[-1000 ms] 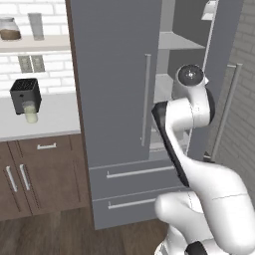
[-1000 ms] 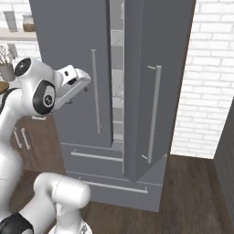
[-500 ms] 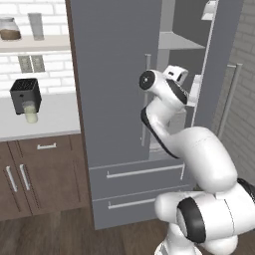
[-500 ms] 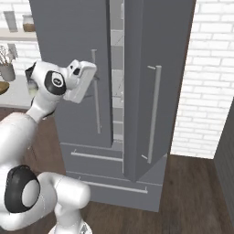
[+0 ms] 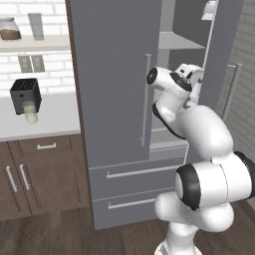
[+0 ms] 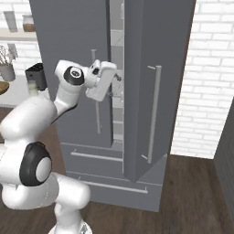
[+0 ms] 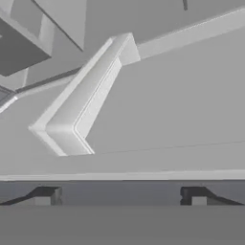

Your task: Grab a lemon wedge from the fridge and one ice cube from the ice bowl, and put them in the glass of lemonade.

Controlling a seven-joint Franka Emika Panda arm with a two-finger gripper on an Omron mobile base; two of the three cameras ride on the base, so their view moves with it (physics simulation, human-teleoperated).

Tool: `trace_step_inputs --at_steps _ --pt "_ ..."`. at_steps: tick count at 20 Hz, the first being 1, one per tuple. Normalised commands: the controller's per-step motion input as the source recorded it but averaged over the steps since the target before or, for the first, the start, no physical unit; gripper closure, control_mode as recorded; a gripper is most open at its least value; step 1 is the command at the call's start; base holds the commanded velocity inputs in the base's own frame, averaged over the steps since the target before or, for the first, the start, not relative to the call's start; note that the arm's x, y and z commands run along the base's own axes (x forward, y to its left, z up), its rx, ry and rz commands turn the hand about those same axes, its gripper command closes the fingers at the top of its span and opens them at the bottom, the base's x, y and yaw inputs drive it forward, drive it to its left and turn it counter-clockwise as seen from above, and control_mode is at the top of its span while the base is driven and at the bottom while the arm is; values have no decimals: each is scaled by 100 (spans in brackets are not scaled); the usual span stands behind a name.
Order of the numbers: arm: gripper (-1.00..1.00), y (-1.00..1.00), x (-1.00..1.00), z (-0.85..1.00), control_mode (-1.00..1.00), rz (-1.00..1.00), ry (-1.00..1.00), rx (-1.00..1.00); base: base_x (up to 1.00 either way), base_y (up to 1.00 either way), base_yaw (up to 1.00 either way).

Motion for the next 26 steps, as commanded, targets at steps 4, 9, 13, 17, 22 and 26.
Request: trace_step_inputs --at_steps 4,9,13,17,22,26 --pt "-100 -96 3 0 -100 -19 0 0 0 0 0" --pt "-100 -95 1 0 -100 -18 0 0 0 0 0" --pt "-100 -96 0 0 -100 -18 -4 0 0 0 0" --pt "-100 -100 0 -10 -100 -17 -10 3 0 0 0" --pt "-100 -100 0 -22 -100 -15 -18 10 0 0 0" --pt "-100 -91 -1 -5 -100 -12 -26 18 0 0 0"
